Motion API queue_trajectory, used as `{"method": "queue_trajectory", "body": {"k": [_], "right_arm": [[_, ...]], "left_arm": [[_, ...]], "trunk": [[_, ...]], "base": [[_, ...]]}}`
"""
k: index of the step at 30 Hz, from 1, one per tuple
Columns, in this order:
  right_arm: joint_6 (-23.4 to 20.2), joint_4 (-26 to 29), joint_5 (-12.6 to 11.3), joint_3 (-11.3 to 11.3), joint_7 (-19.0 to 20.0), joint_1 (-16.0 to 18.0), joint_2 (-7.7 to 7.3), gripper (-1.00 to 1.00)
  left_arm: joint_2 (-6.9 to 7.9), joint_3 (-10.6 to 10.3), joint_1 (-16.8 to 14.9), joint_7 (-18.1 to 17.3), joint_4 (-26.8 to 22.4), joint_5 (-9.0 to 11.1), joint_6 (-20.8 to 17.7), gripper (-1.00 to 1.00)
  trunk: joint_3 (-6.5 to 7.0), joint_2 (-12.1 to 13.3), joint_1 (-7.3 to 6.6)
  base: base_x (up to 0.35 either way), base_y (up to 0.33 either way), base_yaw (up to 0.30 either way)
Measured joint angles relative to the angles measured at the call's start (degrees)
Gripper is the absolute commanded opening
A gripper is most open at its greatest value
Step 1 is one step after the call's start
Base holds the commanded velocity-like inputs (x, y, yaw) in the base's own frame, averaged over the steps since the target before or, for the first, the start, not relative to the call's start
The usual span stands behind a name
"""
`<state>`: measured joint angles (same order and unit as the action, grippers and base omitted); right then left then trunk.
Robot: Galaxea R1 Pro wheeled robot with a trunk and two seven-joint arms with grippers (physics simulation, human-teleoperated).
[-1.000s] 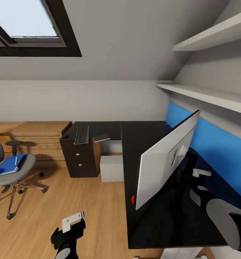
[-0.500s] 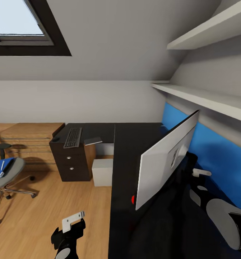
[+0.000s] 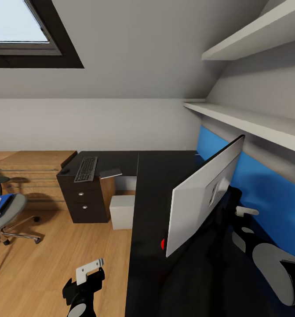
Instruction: In the bedroom, organize the workspace by keeping the computer under the desk, ensuring the monitor is on the desk, placing the keyboard on the desk next to the monitor, placing the mouse on the desk next to the keyboard, moving the folder from the swivel chair onto the desk next to the mouse, stacking the notebook on top of the folder with the pen on top of the notebook, and positioning the swivel chair next to the desk.
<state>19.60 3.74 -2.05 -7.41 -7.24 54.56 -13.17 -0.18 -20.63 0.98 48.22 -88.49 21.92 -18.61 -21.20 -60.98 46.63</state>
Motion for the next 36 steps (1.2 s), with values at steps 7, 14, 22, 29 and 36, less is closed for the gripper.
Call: {"method": "queue_trajectory", "body": {"k": [7,14,22,29,36], "right_arm": [[-0.1,0.07,-0.04,0.09,0.02,0.0,0.01,-1.0],[-0.09,0.08,-0.03,0.19,0.02,0.0,0.01,-1.0],[-0.07,0.05,0.03,0.13,0.04,0.0,0.02,-1.0],[0.0,0.04,-0.08,0.6,1.56,0.0,0.01,-1.0],[0.01,0.03,-0.1,0.62,1.78,0.0,0.01,-1.0]], "left_arm": [[0.0,-0.01,0.0,0.0,-0.01,0.0,0.01,1.0],[0.0,0.0,0.0,0.0,-0.01,0.0,0.0,1.0],[0.0,0.0,0.0,0.0,-0.01,0.0,0.0,1.0],[0.01,0.0,0.0,0.03,0.01,0.01,0.01,1.0],[0.0,0.0,0.0,0.0,0.01,0.0,0.0,1.0]], "trunk": [[0.0,0.0,0.01],[0.0,0.0,0.0],[0.0,0.0,0.0],[0.0,0.0,0.0],[0.0,0.0,0.0]], "base": [[-0.027,-0.102,0.0],[-0.004,-0.022,0.0],[0.0,-0.015,0.0],[0.0,-0.129,0.0],[0.0,-0.014,0.0]]}}
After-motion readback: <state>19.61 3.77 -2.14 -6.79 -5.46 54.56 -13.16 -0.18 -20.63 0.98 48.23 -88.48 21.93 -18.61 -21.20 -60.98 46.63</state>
